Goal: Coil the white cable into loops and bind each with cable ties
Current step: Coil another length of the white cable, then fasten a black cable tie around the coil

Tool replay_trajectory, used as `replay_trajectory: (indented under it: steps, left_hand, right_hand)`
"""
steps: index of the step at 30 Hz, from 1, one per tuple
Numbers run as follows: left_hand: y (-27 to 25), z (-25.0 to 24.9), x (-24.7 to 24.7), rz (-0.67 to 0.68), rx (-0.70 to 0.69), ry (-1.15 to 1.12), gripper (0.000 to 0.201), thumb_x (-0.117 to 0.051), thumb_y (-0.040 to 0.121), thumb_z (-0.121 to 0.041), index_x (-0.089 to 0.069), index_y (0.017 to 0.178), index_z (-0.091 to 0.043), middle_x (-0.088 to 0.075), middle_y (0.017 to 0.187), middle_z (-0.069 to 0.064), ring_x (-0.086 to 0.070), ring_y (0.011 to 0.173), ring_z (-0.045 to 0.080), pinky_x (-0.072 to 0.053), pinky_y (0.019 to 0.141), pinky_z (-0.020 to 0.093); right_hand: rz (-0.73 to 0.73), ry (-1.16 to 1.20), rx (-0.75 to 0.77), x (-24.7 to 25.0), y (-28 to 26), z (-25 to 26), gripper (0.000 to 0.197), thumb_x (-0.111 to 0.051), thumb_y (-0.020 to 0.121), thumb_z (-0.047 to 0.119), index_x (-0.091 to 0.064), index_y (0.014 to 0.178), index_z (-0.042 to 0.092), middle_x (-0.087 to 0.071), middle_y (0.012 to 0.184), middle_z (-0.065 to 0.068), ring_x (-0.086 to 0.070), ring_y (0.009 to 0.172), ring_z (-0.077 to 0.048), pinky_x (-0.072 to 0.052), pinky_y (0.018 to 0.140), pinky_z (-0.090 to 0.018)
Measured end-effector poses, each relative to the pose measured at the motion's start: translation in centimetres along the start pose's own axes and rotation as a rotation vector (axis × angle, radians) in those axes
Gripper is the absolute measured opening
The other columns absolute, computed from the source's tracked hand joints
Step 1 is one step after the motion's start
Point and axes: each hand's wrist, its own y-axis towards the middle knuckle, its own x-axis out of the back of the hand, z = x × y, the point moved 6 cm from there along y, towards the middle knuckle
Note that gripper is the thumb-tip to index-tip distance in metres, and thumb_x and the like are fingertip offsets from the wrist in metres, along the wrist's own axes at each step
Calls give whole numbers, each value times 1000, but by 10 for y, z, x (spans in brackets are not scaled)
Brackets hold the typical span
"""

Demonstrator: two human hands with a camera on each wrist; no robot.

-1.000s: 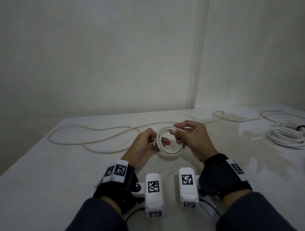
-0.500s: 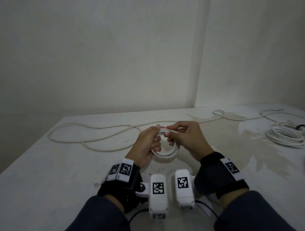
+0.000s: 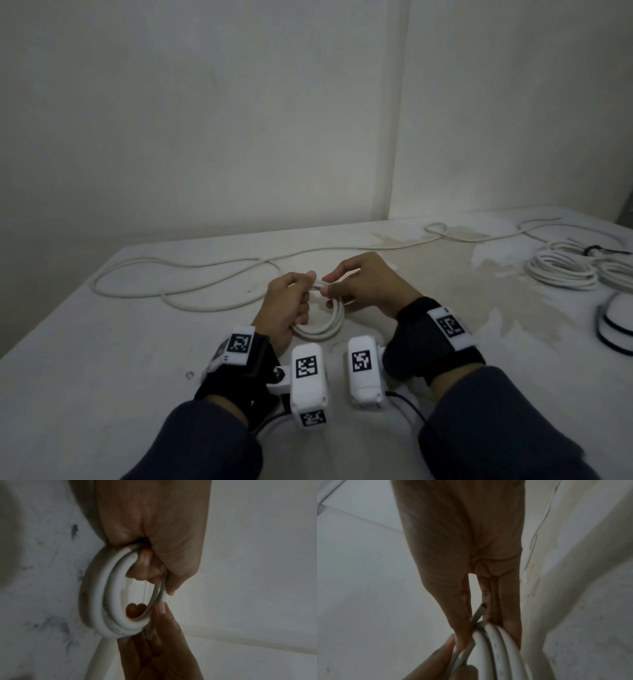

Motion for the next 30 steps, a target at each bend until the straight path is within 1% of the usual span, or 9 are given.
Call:
replay_trajectory:
  steps: [5,8,12,15,17,19,25,28,30]
  left_hand:
    - [-15,4,-13,85,22,109,25,-54,96,-14,-58,72,-7,-31,41,-10,-24,33,3,-19,32,12]
    - [-23,9,-26,80,22,96,36,-57,94,-14,-43,61,-14,-29,41,-9,-23,33,4,-19,32,14]
    - [-30,12,-49,86,-9,61,44,-57,95,-15,-36,57,-17,-29,40,-10,-22,33,5,-20,33,13]
    - [-30,15,-61,94,1,34,40,-56,95,-15,-38,60,-15,-29,38,-11,-23,32,4,-20,33,13]
    - [-29,17,-65,93,15,9,37,-56,95,-15,-40,62,-14,-30,37,-12,-23,31,3,-20,32,13]
    - [-29,18,-68,100,22,1,34,-56,95,-15,-43,64,-13,-30,37,-12,-23,30,3,-20,31,13]
    - [-28,21,-65,100,32,24,33,-57,95,-16,-42,66,-14,-29,38,-12,-23,31,4,-20,32,14]
    - [-27,20,-65,102,35,18,32,-57,95,-15,-42,66,-14,-28,39,-11,-23,32,4,-20,31,16]
    - [-27,20,-65,103,32,14,34,-57,95,-14,-41,65,-15,-28,38,-11,-22,31,4,-20,31,15]
  right_hand:
    - [63,-4,-84,13,-20,-9,16,-77,78,4,-70,91,-2,-62,68,-14,-62,56,-20,-60,59,-32]
    - [80,-69,-130,38,-37,-20,4,-70,84,5,-71,86,2,-68,76,-13,-67,67,-23,-60,66,-32]
    - [-281,-217,-169,120,-53,-37,8,-70,83,4,-70,75,7,-67,74,-14,-65,64,-23,-55,56,-25]
    - [-580,-567,-232,192,-67,-48,14,-71,77,11,-72,85,-1,-71,87,-20,-69,82,-34,-58,72,-38]
    - [-624,-788,-360,223,-83,-53,23,-70,76,13,-67,92,-4,-69,100,-16,-65,99,-34,-54,84,-37]
    - [-613,-889,-494,241,-102,-58,19,-71,76,13,-58,87,5,-60,98,-14,-60,108,-33,-49,92,-38]
    - [-537,-953,-589,253,-113,-77,22,-65,79,7,-50,63,5,-56,79,-13,-57,79,-30,-38,53,-27]
    - [-542,-1019,-564,253,-112,-78,29,-62,83,11,-45,60,9,-53,80,-13,-57,83,-31,-34,53,-26]
    - [-529,-1042,-564,251,-111,-78,28,-60,84,12,-44,60,9,-52,76,-12,-54,72,-26,-32,52,-24]
